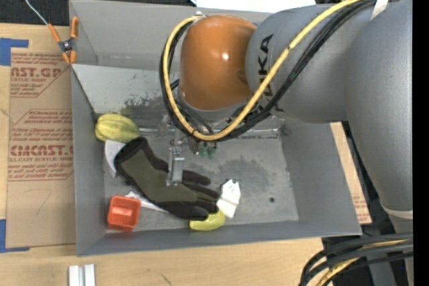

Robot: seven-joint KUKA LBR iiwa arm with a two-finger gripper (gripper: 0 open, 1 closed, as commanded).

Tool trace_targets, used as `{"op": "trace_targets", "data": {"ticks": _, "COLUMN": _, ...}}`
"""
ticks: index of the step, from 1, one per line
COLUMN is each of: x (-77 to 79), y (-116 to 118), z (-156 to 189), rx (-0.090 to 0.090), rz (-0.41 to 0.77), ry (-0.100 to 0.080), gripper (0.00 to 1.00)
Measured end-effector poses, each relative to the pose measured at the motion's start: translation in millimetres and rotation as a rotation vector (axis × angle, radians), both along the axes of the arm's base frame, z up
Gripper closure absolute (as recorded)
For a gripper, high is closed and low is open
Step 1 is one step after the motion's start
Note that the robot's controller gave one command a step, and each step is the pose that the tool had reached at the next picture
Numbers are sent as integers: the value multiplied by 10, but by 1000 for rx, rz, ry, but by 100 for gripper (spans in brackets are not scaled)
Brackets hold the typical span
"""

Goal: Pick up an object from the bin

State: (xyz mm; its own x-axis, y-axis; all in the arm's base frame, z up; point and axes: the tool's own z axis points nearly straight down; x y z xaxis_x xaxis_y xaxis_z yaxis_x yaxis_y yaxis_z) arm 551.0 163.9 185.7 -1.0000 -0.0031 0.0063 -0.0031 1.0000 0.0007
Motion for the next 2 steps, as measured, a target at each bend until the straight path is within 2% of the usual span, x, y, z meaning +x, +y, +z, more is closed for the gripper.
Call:
{"op": "trace_targets", "data": {"ticks": 1, "x": 17, "y": -10, "z": 50, "rx": 1, "rz": -2, "ry": -7, "gripper": 0}}
{"op": "trace_targets", "data": {"ticks": 2, "x": -306, "y": 0, "z": -708, "rx": 2, "rz": -36, "ry": -6, "gripper": 0}}
